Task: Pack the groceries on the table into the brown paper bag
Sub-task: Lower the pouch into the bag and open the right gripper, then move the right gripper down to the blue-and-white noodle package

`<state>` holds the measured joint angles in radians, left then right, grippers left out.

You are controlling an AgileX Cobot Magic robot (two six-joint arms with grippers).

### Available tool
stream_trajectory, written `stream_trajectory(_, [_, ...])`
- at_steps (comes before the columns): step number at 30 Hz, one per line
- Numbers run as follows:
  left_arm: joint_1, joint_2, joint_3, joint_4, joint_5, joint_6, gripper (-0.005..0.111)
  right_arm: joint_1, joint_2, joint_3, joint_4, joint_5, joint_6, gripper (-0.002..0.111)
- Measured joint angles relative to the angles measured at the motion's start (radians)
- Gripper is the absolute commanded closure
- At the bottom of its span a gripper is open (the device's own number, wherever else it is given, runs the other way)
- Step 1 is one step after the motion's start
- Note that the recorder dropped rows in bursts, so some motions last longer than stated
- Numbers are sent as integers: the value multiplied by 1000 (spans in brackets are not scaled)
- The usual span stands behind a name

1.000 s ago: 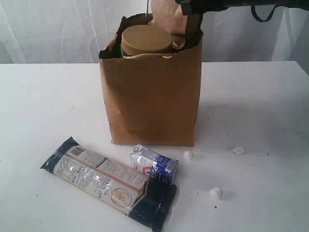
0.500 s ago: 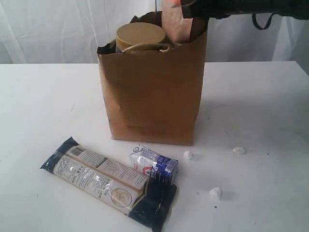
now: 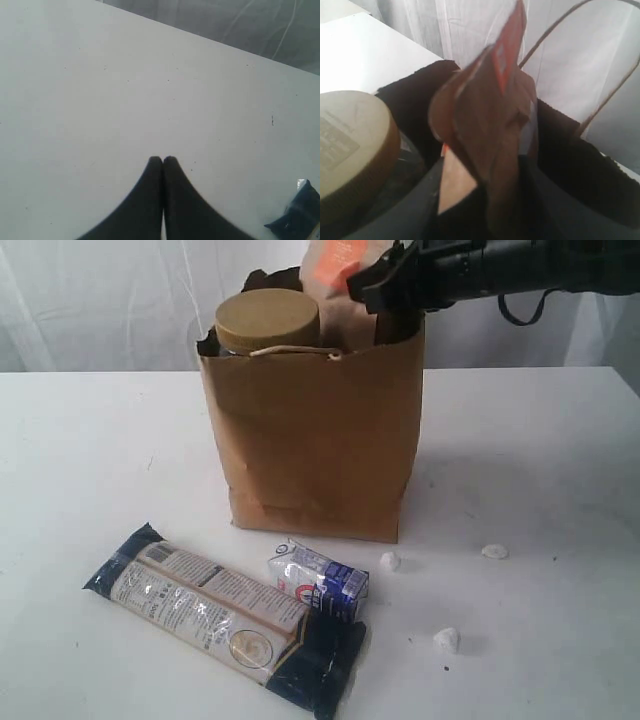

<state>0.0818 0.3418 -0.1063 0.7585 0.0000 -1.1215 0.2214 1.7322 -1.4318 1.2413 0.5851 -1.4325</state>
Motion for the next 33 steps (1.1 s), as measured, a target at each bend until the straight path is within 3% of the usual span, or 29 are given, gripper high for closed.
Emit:
stream_trajectory(4, [0, 0, 0, 0, 0, 0, 107, 0, 0, 0, -15, 0, 0, 61])
stream_trajectory(11, [0, 0, 0, 0, 0, 0, 107, 0, -2, -1, -9, -2, 54, 44])
stream_trajectory(22, [0, 0, 0, 0, 0, 0, 107, 0, -6, -1, -9, -4, 79, 43])
stream_trajectory(26, [0, 0, 0, 0, 0, 0, 107, 0, -83, -1, -9, -39, 79, 54])
stream_trajectory(29, [0, 0, 0, 0, 0, 0, 107, 0, -160, -1, -29, -124, 91, 75])
stream_trajectory(33, [0, 0, 0, 0, -16, 0, 107, 0, -255, -1, -347, -159, 240, 102])
